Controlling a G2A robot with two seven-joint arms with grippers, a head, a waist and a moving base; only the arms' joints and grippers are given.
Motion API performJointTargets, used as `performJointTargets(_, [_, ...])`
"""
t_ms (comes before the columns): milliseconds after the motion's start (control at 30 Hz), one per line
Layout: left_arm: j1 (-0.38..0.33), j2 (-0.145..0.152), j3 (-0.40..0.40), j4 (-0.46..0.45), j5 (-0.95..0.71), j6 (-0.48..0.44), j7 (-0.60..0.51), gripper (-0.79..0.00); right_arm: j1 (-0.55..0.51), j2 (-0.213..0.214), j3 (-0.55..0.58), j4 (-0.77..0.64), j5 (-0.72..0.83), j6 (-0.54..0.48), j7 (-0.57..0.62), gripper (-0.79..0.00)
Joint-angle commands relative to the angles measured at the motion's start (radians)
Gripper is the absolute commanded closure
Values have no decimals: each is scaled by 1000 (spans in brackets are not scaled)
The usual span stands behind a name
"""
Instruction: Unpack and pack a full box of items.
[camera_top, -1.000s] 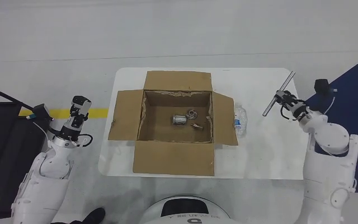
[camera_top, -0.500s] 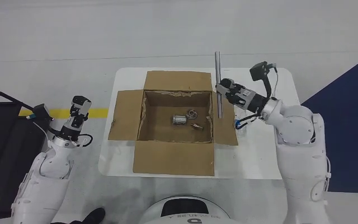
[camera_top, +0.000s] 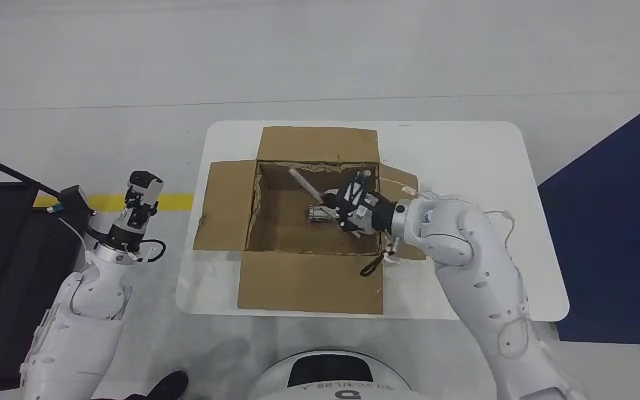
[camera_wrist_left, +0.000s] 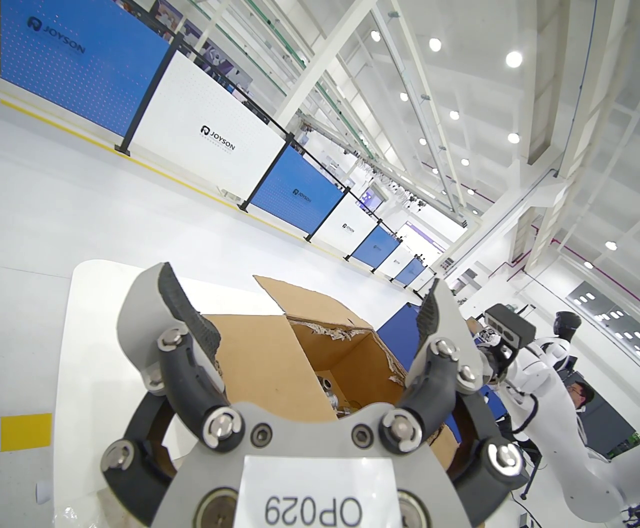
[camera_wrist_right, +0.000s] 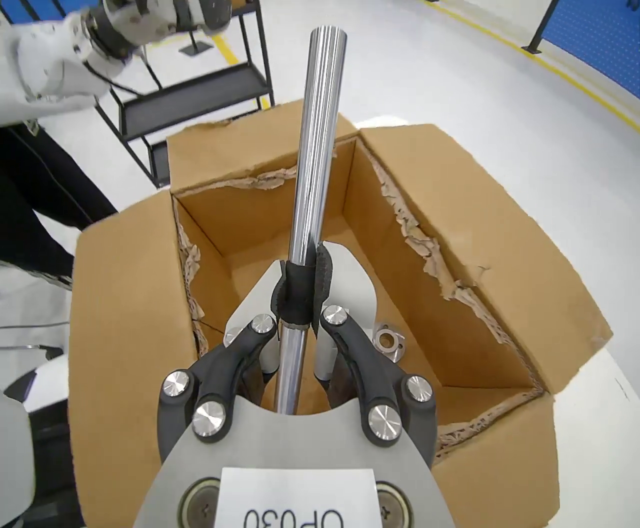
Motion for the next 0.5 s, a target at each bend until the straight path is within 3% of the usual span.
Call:
performJointTargets(0, [0,0,0,0,0,0,0,-785,27,-1,-38,41,-62,-5,12,0])
performJointTargets(167, [0,0,0,0,0,0,0,-785,89,-8,-107,158,-94,12,19,0])
performJointTargets(367, [0,0,0,0,0,0,0,-785,112,-13,-166,176,-165,83,18,0])
performJointTargets(400, [0,0,0,0,0,0,0,-785,111,-13,-171,174,-180,97,17,-92])
performJointTargets(467, [0,0,0,0,0,0,0,-785,107,-12,-181,174,-218,127,21,-206])
